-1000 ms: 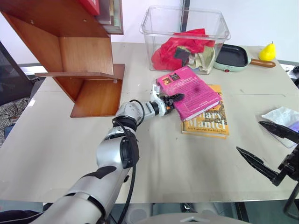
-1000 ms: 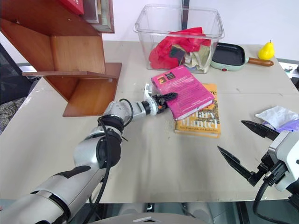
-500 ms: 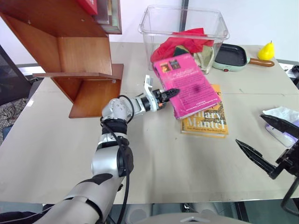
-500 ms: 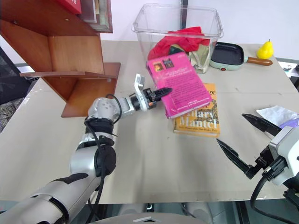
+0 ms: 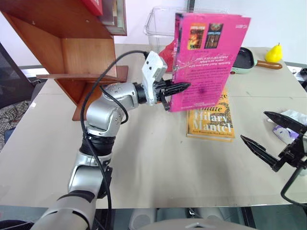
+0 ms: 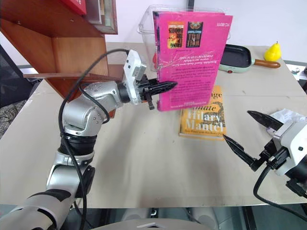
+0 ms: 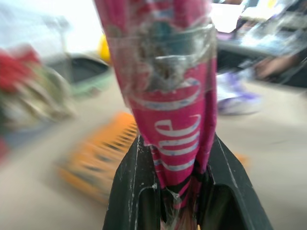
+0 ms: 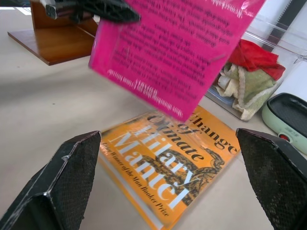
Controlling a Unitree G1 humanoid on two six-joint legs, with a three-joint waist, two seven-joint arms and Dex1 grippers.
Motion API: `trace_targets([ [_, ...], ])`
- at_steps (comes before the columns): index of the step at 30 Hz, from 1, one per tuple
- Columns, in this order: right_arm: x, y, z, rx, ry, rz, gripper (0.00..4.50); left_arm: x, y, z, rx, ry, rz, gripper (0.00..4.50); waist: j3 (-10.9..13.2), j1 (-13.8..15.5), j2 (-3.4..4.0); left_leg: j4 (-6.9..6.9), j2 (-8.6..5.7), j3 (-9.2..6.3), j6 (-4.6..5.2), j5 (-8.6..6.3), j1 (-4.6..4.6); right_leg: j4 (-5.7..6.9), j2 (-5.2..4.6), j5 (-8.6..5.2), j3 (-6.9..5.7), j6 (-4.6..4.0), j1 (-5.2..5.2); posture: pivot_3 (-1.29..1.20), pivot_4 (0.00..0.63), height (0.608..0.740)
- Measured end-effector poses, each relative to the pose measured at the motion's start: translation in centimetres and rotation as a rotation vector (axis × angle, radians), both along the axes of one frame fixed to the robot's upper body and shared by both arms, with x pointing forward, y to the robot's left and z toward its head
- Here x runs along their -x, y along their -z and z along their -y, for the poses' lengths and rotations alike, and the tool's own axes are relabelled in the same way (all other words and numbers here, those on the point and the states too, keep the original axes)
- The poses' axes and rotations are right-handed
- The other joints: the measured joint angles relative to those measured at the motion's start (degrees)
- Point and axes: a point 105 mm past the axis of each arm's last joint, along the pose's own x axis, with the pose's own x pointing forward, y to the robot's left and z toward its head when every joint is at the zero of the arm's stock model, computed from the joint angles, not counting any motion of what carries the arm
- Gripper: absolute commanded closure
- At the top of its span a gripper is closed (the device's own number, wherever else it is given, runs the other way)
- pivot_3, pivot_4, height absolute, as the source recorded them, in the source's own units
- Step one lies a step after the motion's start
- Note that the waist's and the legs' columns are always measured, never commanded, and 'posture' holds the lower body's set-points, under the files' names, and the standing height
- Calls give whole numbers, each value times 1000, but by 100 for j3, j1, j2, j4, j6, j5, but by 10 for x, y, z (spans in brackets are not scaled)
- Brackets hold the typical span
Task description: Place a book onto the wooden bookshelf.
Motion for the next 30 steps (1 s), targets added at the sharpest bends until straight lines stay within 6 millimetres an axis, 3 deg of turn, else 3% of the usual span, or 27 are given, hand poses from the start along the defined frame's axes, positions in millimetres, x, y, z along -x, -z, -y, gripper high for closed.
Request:
trace_targets([
  [6, -11, 1, 23, 17, 27, 3, 0, -5, -37, 0, -240, -84, 514, 4245, 1, 8, -1, -4, -1, 0, 1, -1, -4, -8, 1, 13, -2, 22, 0, 0, 150, 740],
  [10, -18, 7, 44, 7, 78, -15, 0, -6, -47, -5, -372, -82, 665, 4245, 2, -9, 2, -5, 1, 3, 1, -1, -3, -8, 1, 12, 0, 23, -2, 0, 150, 740],
  [13, -28, -3, 50, 0, 86, 21, 0, -11, -53, -8, -437, -77, 706, 4245, 6, -34, 5, -2, 4, 7, 1, 0, -1, -4, 5, 10, 1, 27, -2, 0, 150, 740],
  [15, -35, -8, 46, 10, 42, 46, 0, -9, -56, -24, -564, -70, 712, 4245, 8, -104, 7, -6, 10, 5, 1, 0, 4, -2, 10, 8, 1, 30, -2, 0, 150, 740],
  [18, -47, 3, 47, 0, 12, 13, 0, -7, -64, -44, -683, -86, 679, 4245, 9, -137, 9, -7, 15, 4, 1, 0, 1, -1, 12, 10, -3, 25, -4, 0, 150, 740],
  [25, -82, -4, 40, -13, -38, 81, 0, -8, -83, -102, -955, -251, 622, 4245, 28, -173, 10, -8, 16, 11, 1, 0, -7, 0, 15, 11, 1, 25, -18, 0, 150, 740],
  [30, -106, 7, 35, 2, -100, 73, 0, 6, -128, -135, -1078, -386, 646, 4245, 41, -138, -4, -8, 12, 11, 2, -1, -15, -3, 11, 9, 1, 28, -21, 0, 150, 740],
])
